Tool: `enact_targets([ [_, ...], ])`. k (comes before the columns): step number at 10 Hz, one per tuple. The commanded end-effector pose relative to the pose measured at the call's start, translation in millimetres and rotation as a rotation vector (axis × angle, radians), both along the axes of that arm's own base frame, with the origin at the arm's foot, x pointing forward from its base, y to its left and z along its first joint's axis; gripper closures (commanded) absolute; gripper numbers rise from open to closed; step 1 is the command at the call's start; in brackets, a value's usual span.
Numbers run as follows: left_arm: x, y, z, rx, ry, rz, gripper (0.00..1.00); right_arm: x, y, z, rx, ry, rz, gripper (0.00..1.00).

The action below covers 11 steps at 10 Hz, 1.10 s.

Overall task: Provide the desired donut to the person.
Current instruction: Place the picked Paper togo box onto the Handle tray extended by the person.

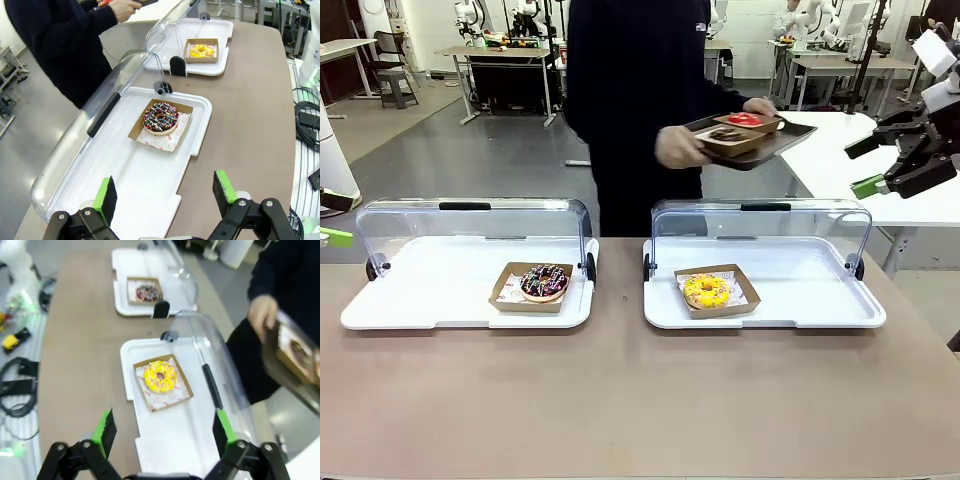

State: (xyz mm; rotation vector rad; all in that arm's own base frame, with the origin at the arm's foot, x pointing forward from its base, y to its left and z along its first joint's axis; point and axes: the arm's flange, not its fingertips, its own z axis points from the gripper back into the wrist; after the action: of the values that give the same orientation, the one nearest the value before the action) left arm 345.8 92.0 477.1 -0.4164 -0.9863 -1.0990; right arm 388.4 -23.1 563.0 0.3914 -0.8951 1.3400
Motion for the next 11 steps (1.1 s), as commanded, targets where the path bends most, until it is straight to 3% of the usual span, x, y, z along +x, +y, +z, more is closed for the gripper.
enact_targets([
  [1,0,0,1,-0.019,0.002,0.003,0.00,-8,-9,-15,0.057,-0.043,-0.019,0.00],
  [5,0,0,1,-0.019,0.002,0.003,0.00,-14,-25,-23,0.103,-0.063,-0.053,0.00],
  [11,0,0,1,-0.019,0.002,0.003,0.00,-18,-44,-36,0.146,0.023,-0.123,0.00],
])
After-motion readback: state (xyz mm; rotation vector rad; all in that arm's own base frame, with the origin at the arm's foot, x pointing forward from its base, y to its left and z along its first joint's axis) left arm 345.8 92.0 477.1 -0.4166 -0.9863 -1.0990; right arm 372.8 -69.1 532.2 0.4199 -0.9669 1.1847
